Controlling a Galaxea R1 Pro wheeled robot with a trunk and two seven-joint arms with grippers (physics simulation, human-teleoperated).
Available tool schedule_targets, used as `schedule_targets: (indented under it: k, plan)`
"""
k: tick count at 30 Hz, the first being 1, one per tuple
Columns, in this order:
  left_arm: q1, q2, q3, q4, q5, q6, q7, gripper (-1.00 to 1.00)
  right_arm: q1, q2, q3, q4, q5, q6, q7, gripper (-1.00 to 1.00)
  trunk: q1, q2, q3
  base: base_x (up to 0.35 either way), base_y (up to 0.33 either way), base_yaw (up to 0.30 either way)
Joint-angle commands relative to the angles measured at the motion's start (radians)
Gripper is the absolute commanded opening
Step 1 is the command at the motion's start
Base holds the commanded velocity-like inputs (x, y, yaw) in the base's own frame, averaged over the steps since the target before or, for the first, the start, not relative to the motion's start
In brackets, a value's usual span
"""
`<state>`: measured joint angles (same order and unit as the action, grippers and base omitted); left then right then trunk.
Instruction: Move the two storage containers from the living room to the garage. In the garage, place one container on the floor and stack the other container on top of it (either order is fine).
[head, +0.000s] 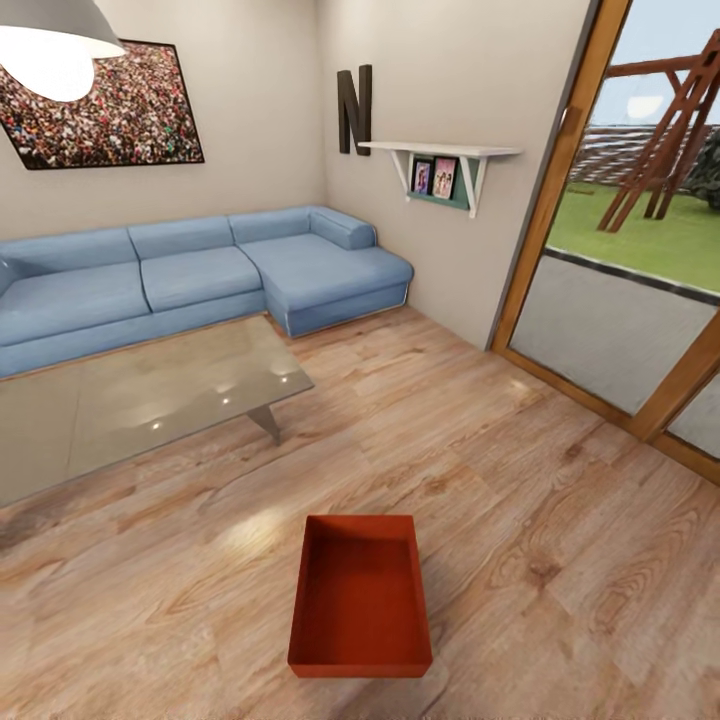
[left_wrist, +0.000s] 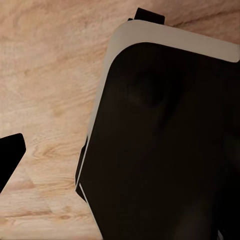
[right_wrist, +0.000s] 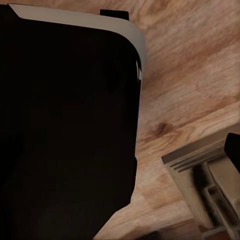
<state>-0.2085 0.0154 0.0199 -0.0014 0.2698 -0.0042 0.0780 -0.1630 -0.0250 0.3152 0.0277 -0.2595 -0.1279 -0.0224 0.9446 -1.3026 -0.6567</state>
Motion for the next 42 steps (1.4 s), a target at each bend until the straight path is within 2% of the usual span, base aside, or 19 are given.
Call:
schedule_targets:
  k: [1, 42]
  plan:
    - [0.000, 0.000, 0.002, 0.000, 0.003, 0.000, 0.002, 1.00, -0.001, 0.000, 0.008, 0.003, -0.008, -0.006, -0.001, 1.00, 0.000, 0.000, -0.002, 0.000, 0.000, 0.000]
    - [0.000, 0.000, 0.002, 0.000, 0.003, 0.000, 0.002, 1.00, -0.001, -0.001, 0.009, 0.003, -0.007, -0.006, -0.001, 1.00, 0.000, 0.000, -0.067, 0.000, 0.000, 0.000]
